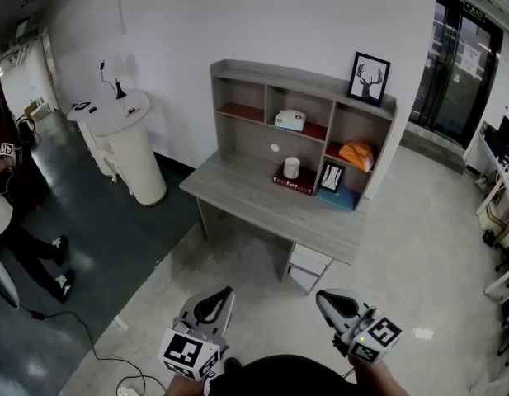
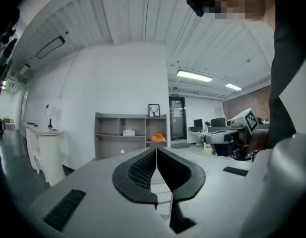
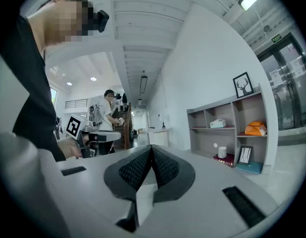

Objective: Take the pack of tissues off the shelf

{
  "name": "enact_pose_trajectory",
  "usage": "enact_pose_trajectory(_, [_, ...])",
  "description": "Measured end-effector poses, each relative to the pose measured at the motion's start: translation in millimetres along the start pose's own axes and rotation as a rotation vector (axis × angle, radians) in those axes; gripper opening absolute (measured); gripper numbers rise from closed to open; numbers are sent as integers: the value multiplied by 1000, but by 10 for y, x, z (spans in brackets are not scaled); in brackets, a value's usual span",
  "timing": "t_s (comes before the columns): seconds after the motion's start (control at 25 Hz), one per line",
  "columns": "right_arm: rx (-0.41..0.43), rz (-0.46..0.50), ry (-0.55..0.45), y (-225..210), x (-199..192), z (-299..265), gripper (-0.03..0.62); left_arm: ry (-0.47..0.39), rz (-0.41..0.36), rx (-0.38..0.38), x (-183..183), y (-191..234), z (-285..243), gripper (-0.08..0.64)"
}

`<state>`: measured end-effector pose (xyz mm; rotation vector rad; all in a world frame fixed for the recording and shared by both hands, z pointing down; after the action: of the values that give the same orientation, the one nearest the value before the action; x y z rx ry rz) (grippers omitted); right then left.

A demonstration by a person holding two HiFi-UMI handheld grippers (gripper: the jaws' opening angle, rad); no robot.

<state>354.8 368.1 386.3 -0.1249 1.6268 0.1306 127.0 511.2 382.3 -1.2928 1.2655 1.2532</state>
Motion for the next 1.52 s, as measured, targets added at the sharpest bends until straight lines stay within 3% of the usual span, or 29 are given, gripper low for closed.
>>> enact_pose_trajectory(0.44, [1,-3,-15,146,27,-159,17,-8,-6,-6,3,136,156,21])
enact_pose_trajectory(0.8, [42,-39,-25,546,-34,-768,20,28,14,-29,-151,632,461,21])
enact_pose_trajectory(1.08, [67,-93,-96,839,-4,-1125,20,57,26,-63,-248,1060,598,21])
enact_pose_trajectory(1.52, [65,-143,-82,356,-67,-1613,21,50,17,-97,-186,1416,74,21])
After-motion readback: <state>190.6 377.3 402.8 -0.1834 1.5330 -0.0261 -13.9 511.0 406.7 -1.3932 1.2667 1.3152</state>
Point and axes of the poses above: the fingertips, and each gripper's own axes: z backward along the fingers, y to its left, x out of its top, the point moved 7 cm from there along z, backward along the fingers, and after that the axes turned 4 degrees about z, right-handed, at the moved point
